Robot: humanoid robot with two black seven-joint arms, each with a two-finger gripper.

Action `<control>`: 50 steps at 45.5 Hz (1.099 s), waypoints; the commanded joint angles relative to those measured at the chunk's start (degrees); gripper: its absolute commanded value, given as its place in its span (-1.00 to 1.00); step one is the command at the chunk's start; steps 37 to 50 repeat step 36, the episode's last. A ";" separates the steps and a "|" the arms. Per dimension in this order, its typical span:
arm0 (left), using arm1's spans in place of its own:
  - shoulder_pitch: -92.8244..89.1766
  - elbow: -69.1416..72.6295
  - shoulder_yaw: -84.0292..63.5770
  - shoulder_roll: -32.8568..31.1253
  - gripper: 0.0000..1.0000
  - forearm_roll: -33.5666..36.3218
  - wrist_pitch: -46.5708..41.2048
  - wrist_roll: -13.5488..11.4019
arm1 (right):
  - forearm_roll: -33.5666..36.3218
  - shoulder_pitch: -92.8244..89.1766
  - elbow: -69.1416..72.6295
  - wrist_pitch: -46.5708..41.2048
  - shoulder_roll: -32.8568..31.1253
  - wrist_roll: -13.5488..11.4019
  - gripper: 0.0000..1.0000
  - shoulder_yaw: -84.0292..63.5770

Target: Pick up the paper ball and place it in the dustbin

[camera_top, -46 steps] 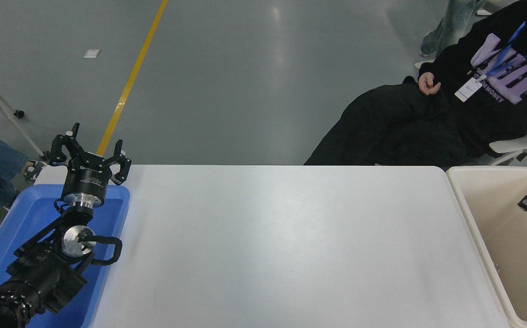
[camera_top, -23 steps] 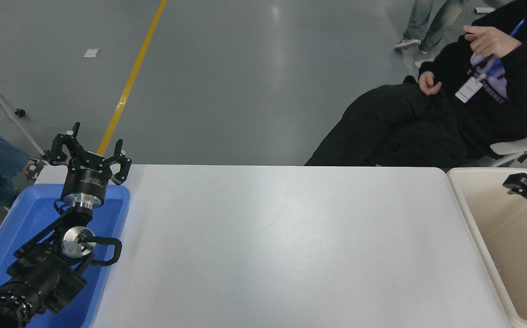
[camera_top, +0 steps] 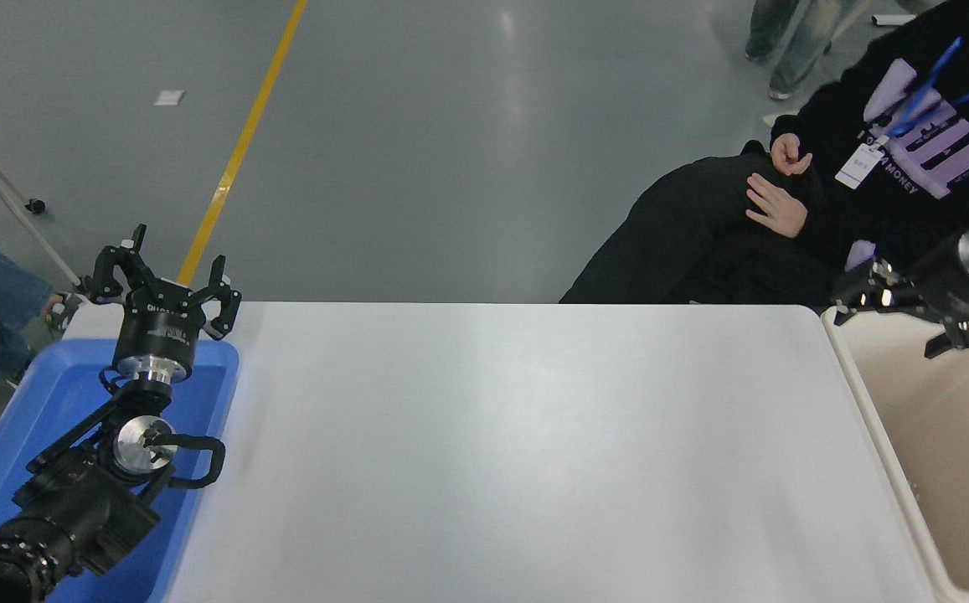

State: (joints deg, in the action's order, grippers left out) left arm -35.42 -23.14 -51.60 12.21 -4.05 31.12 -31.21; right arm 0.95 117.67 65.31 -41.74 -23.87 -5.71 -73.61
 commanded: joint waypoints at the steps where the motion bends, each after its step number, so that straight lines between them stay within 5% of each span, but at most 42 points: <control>1: 0.00 0.03 0.01 0.00 0.98 0.00 0.00 0.01 | -0.07 12.85 5.88 -3.26 7.43 0.00 1.00 1.71; 12: 0.00 0.03 0.01 0.00 0.98 0.00 0.00 0.01 | -0.07 15.58 8.34 -3.26 12.01 -0.01 1.00 6.63; 50: 0.00 0.03 0.01 0.00 0.98 0.00 -0.09 0.01 | 0.28 15.57 7.99 -3.26 11.74 0.08 1.00 6.90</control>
